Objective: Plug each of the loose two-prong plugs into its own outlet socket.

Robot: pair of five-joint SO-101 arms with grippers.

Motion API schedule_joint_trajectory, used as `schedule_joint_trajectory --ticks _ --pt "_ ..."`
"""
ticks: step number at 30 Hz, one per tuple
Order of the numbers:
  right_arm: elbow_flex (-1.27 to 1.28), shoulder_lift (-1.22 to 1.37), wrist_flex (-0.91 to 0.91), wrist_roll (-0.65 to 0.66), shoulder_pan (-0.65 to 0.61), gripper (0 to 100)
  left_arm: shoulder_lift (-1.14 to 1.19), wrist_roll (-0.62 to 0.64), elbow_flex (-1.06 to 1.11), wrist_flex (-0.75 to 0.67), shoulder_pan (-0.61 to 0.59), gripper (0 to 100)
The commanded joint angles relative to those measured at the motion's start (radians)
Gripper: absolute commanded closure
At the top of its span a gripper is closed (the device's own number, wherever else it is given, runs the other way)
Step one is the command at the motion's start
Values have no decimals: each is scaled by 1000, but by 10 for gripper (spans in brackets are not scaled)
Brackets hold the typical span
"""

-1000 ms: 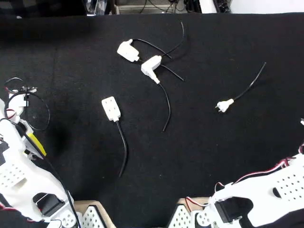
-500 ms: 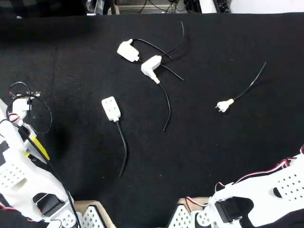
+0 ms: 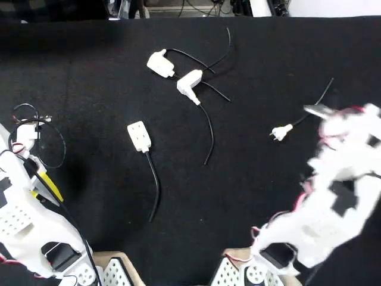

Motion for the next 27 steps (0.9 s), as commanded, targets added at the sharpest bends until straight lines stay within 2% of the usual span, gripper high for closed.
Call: schedule_joint_trajectory --ticks 1,7,13,17,22,27 --pt "119 -328 23 -34 -336 911 -9 2 4 -3 -5 777" --pt "150 -596 -29 -259 -750 911 -9 3 99 -109 -5 777" --pt "148 -545 -92 -361 -1103 911 -12 5 205 -207 -5 777" --pt "147 -458 -209 -437 -1274 910 -12 5 245 -236 -5 777" --pt "147 -337 -377 -483 -1427 910 -17 5 272 -264 -15 777" --pt "102 -206 -440 -535 -1614 912 -14 5 278 -265 -16 777"
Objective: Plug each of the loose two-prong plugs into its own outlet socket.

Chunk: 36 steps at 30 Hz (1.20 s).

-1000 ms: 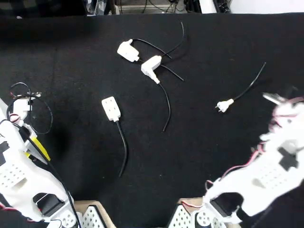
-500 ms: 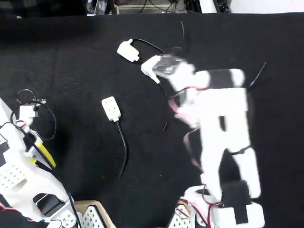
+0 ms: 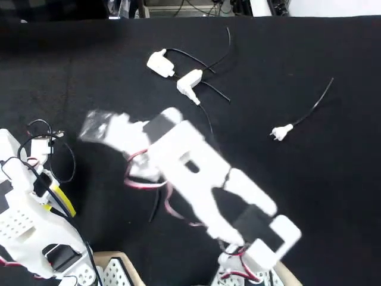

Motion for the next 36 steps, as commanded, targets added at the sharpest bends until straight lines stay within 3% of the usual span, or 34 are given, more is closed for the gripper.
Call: schedule_joint_trajectory --ticks 1,5,9,16,20,27,32,36 --pt "-81 96 -40 -57 -181 912 -3 5 2 -49 -18 777" --pt "-176 229 -31 -74 -276 910 -3 5 -4 -49 -18 777" --pt "-246 367 28 -77 -270 897 0 5 -5 -49 -16 777" --pt "-455 403 287 -69 -172 645 0 6 42 -157 -15 777" --pt "-599 292 434 -71 -101 568 0 28 73 -213 -15 775" --pt "-526 -85 431 -69 153 567 -20 12 64 -224 -7 777" --pt "-248 -311 425 -66 425 567 -133 5 73 -6 85 777" --pt "-35 -417 425 37 609 567 -252 6 74 126 205 777"
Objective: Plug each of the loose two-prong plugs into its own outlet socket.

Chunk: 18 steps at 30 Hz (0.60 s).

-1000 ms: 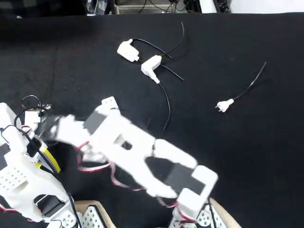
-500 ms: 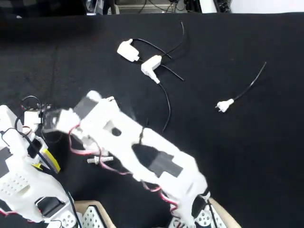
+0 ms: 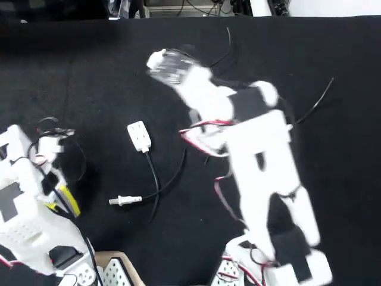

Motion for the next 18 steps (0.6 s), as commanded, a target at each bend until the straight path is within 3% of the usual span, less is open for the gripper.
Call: schedule_joint_trajectory --ticks 1,6,10,18 --pt "220 -145 21 124 218 567 -150 -3 -7 123 136 777" --pt "374 -225 20 258 417 567 -319 -28 -19 120 275 777" --pt "441 -259 18 354 534 567 -485 -160 -5 127 400 777" --pt "561 -266 -46 494 718 567 -683 -295 114 57 665 777"
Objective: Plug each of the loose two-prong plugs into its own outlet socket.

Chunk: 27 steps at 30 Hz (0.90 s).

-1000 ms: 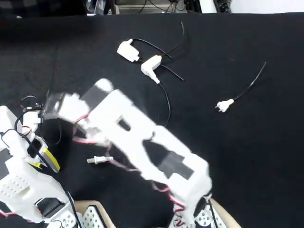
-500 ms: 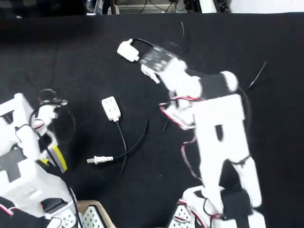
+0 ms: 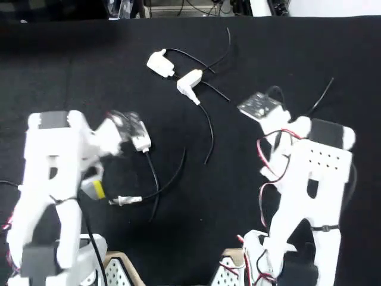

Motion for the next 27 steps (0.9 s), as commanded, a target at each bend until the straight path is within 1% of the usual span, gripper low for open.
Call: schedule_joint_trajectory --ticks 1,3,8,11,13,17,21,24,27 --pt "44 -25 -32 91 112 567 -71 -68 59 -80 137 777" --pt "64 -25 -52 130 163 567 -51 -68 108 -104 196 777" --pt "114 -21 -123 232 282 567 41 -61 203 -115 390 777" --pt "147 -19 -166 264 330 567 98 -54 208 -157 478 832" --pt "165 -19 -187 281 353 567 129 -43 206 -199 513 868" --pt "203 -19 -201 330 391 567 178 -43 206 -278 518 863" --pt "223 -19 -201 370 413 567 198 -43 206 -313 464 857" --pt "223 -19 -201 373 413 567 193 -44 205 -316 421 848" --pt "223 -19 -201 373 405 567 193 -37 177 -279 394 821"
